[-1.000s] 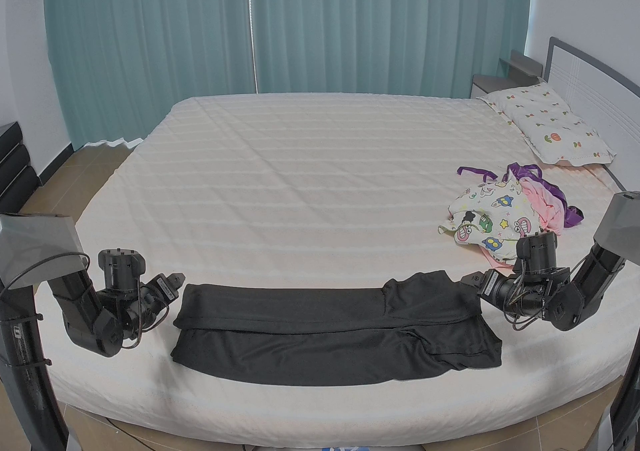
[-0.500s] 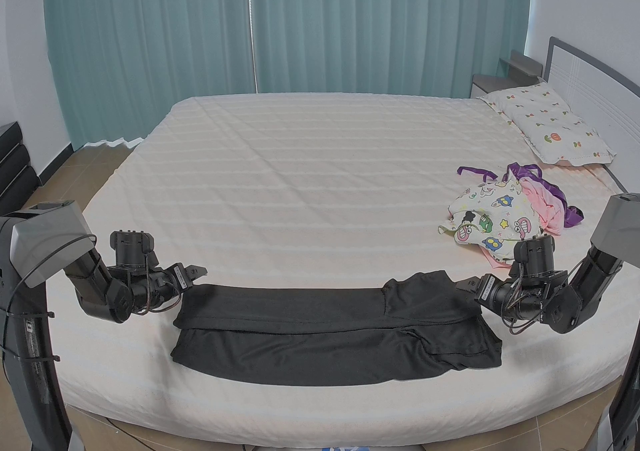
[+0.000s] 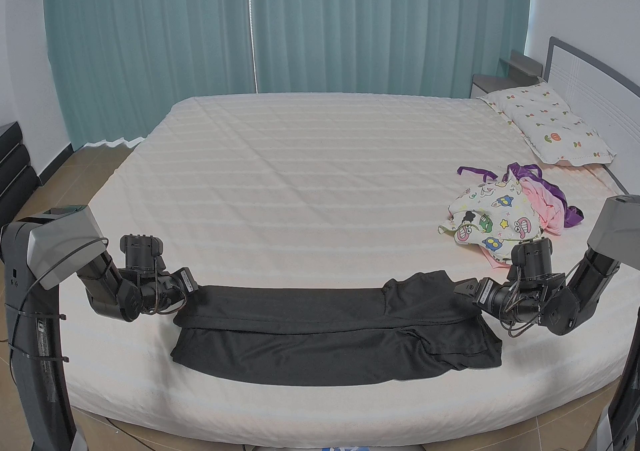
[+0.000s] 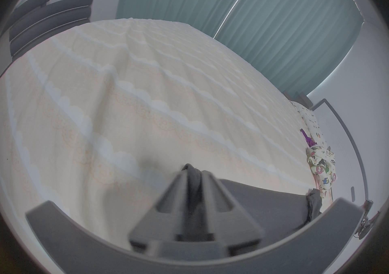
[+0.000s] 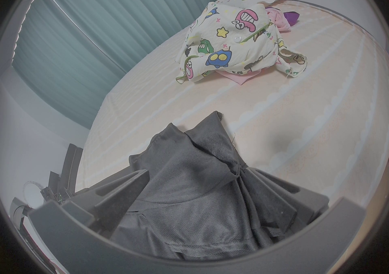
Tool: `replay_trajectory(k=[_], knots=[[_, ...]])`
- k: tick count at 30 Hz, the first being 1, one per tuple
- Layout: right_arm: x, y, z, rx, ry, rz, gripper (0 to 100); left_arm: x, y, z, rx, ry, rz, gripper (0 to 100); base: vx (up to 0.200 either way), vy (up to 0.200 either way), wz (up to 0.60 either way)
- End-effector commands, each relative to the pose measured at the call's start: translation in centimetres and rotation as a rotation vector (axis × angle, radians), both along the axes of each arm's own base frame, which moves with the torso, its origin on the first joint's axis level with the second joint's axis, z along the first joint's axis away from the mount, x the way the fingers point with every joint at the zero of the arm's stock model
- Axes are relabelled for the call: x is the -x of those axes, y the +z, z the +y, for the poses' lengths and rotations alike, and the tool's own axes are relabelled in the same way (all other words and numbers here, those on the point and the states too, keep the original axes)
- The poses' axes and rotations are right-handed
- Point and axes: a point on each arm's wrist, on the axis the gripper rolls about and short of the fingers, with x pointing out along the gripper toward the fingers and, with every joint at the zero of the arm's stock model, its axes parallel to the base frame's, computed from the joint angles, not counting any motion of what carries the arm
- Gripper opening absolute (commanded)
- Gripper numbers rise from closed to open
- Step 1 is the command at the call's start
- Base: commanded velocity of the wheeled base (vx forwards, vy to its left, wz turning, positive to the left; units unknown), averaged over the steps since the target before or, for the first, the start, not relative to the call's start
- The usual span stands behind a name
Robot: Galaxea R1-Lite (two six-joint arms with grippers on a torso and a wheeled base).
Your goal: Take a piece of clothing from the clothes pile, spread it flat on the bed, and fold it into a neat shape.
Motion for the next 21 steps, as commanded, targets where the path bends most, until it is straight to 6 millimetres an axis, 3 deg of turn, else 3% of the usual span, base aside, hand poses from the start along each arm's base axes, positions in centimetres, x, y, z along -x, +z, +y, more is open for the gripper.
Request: replay_trajectory(k=[1,13,14,21], knots=[[0.0,-0.1,0.1,0.0,0.002,0.003,100,-0.4,0.0,0.2,-0.015,0.042,-0.01,0,0.0,0.0,0.0],[0.0,-0.3,0.0,0.002,0.001,0.009,100,-1.2,0.9,0.2,0.023,0.131,-0.042,0,0.0,0.0,0.0],[0.0,-0.3,0.0,0.002,0.001,0.009,100,-1.2,0.8,0.2,0.022,0.129,-0.039,100,0.0,0.0,0.0],[0.1,-0.5,0.2,0.005,0.006,0.015,100,-1.2,0.8,0.5,0.026,0.14,-0.042,100,0.0,0.0,0.0]])
